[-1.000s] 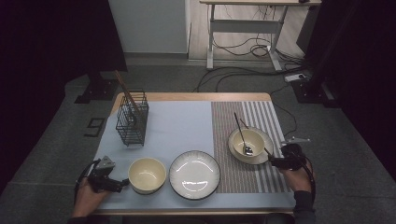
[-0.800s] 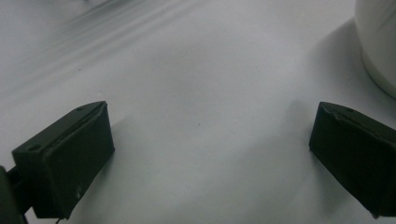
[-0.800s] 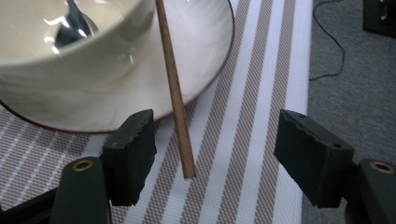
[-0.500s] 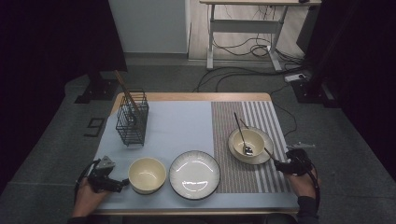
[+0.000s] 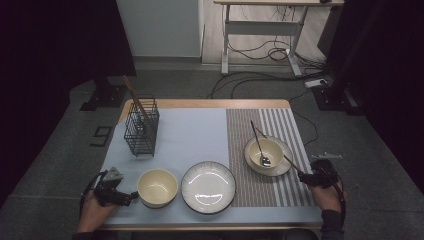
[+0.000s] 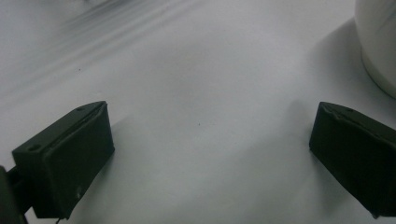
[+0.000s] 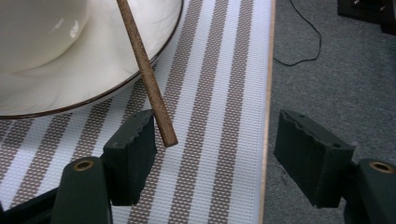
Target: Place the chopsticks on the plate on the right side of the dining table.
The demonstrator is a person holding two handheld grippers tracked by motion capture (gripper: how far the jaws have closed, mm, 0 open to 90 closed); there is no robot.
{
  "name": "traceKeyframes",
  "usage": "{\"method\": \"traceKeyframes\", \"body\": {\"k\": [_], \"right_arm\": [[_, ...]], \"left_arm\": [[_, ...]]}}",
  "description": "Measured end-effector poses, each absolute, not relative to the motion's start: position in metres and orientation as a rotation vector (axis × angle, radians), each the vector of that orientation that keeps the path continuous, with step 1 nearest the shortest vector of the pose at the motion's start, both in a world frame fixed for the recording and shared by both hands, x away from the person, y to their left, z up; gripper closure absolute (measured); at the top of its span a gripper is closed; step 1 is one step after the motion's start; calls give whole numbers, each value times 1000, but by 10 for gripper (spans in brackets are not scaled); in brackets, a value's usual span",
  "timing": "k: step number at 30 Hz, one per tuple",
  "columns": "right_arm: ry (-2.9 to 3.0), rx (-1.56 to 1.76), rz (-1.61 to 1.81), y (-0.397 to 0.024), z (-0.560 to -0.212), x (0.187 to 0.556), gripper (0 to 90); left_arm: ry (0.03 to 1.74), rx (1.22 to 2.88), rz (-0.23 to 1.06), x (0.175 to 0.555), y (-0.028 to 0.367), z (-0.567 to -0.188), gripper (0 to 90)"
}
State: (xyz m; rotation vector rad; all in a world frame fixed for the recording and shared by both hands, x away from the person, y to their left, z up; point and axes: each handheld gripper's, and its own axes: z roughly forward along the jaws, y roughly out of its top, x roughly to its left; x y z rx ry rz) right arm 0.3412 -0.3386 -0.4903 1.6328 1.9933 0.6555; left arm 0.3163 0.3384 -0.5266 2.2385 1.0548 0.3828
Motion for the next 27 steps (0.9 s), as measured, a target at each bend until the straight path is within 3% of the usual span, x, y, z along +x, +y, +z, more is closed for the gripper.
{"method": "traceKeyframes", "body": {"k": [22, 24, 27], "right_arm": [[1952, 1627, 724, -342, -483, 342, 313], [1964, 1606, 742, -339, -481, 343, 348], [2001, 1586, 772, -336, -477, 345, 472]], "left_arm": [[1055, 2238, 383, 316, 338, -527, 0], [1055, 2238, 383, 316, 338, -527, 0], [1055, 2238, 383, 316, 338, -527, 0]]}}
